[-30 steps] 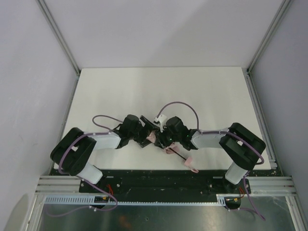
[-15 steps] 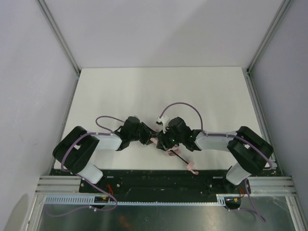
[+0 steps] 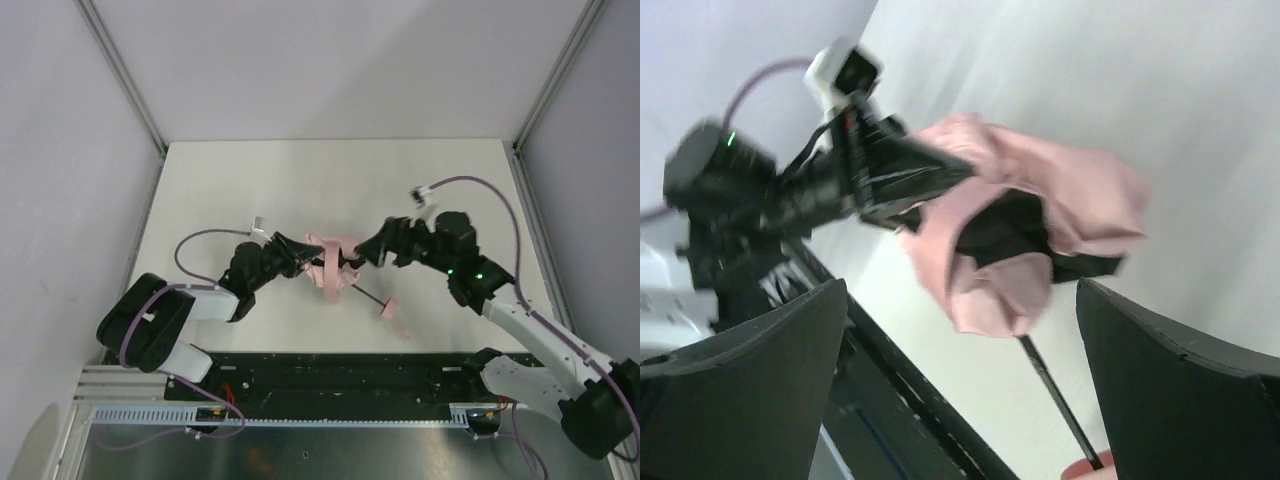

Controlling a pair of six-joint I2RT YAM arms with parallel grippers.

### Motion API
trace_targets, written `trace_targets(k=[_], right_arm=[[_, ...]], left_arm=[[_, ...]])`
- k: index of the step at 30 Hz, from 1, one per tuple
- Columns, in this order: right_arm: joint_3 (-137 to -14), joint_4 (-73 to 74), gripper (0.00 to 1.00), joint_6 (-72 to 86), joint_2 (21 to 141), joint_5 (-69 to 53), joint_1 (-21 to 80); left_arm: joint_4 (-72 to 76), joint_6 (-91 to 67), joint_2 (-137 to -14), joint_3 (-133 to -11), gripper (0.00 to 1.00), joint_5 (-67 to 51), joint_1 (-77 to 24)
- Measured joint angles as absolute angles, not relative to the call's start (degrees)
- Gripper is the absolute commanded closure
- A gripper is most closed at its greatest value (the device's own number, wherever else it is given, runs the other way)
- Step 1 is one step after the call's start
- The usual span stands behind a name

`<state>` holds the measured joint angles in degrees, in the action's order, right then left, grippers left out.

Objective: Put away the umbrella

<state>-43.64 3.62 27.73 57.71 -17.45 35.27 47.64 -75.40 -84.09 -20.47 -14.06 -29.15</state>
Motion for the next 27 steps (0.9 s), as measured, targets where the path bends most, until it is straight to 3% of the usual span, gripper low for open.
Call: trace_targets(k=[8,11,14,19,27], right_arm=[[-43.81,10.31,0.05,41.98,57.84,-30.22,7.53],[-43.72,10.35,0.09,45.63,60.97,-34.92,4.47],[-41.93,5.13,0.14,52.16,62.22,-39.29,4.93],[-36.82,-8.10,0.14,65.36,62.33,-41.95,8.69],[-33.87,-33.45,0.21,88.33,67.85,-39.86,23.53]], left_arm=[[66.61,-77.17,-83.94,-24.84,1.00,-19.59,-27.35],[69.12,-77.62,-83.79,-28.67,1.00,-21.76,-27.05],[70.63,-77.69,-83.09,-32.21,1.00,-23.59,-26.94],[72.03,-78.15,-81.82,-36.73,1.00,-24.88,-26.85],[72.40,-78.17,-80.68,-41.54,1.00,-24.58,-26.81]])
